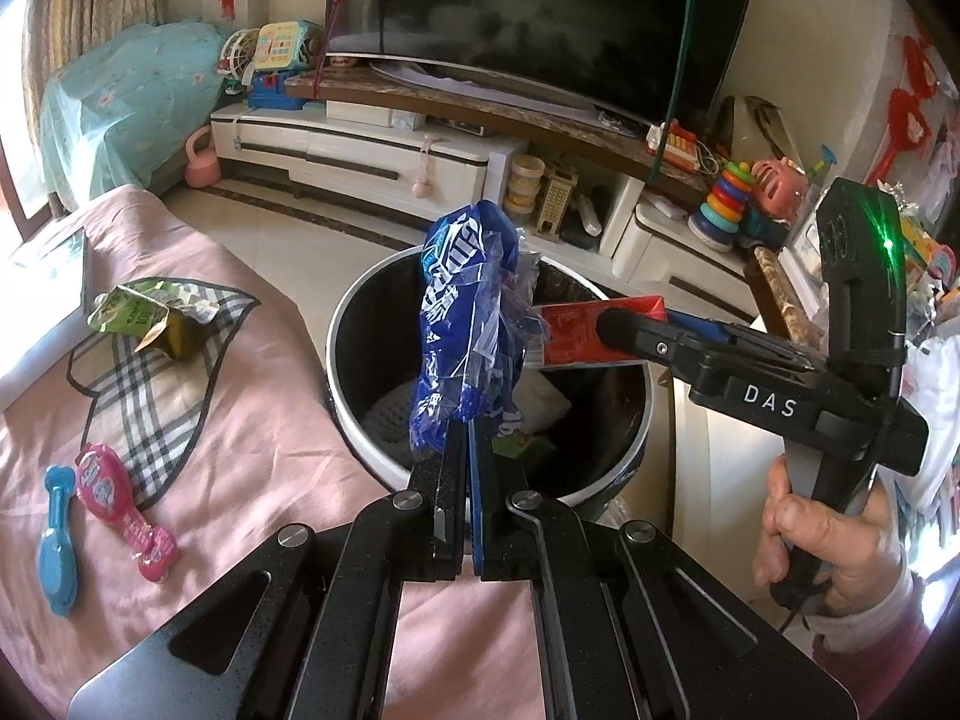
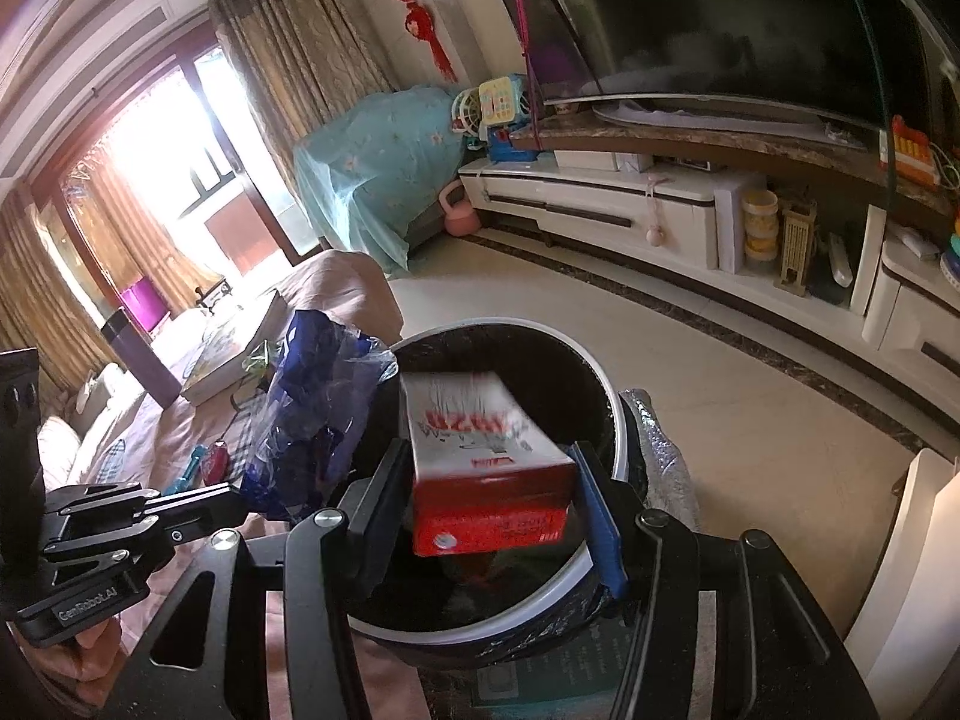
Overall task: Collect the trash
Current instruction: 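Carry the bag and box over the bin and open both tools, then move both open tools back toward the blue and pink toy brushes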
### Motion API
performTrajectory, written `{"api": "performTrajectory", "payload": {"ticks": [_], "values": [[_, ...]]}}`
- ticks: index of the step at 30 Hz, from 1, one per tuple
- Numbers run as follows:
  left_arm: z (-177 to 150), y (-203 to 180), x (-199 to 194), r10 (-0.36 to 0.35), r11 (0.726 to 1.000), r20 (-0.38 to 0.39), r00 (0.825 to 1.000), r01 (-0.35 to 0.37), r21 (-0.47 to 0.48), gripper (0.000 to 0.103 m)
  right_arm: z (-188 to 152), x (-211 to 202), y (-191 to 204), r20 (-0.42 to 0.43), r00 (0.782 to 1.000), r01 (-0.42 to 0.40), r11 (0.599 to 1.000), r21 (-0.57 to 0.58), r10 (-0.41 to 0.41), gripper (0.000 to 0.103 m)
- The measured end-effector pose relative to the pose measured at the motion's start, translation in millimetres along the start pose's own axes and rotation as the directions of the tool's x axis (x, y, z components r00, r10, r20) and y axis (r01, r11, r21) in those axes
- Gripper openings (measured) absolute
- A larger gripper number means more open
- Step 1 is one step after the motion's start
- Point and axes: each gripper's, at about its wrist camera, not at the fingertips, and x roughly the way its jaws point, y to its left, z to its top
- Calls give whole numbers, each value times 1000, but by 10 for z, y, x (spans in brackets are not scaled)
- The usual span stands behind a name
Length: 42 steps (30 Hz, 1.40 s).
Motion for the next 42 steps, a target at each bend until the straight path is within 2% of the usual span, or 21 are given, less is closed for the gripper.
{"api": "performTrajectory", "payload": {"ticks": [13,15,17,19,21,23,25,27,31,39,42], "values": [[45,5,40,2,1000,-5,1000,-2,-3,1,55,58,48,-2,1000,7,1000,-21,-8,53],[46,15,39,2,1000,-4,1000,-2,-6,4,67,60,42,3,1000,14,1000,-18,-14,55],[34,40,27,0,1000,-3,1000,0,-15,20,70,58,26,4,1000,15,1000,-7,-15,56],[8,70,-14,7,1000,10,1000,-7,-22,32,62,28,21,14,1000,9,1000,3,-9,65],[-55,119,-84,19,999,24,1000,-19,-33,39,40,-34,33,32,999,-1,1000,7,1,80],[-129,185,-148,39,998,36,999,-38,-49,57,12,-114,66,56,998,-9,1000,10,9,86],[-238,302,-234,73,994,46,996,-69,-78,67,-10,-173,112,76,997,-20,1000,18,18,94],[-350,398,-305,88,991,53,995,-82,-103,67,-63,-225,182,92,995,-47,998,31,44,102],[-615,692,-507,124,976,62,990,-110,-188,67,-179,-231,416,87,993,-85,996,28,82,102],[-1062,1209,-922,223,934,78,972,-190,-301,67,-474,-9,1027,6,986,-164,986,-35,164,102],[-1245,1439,-1073,259,913,78,963,-217,-345,67,-585,51,1276,9,988,-154,983,-97,155,102]]}}
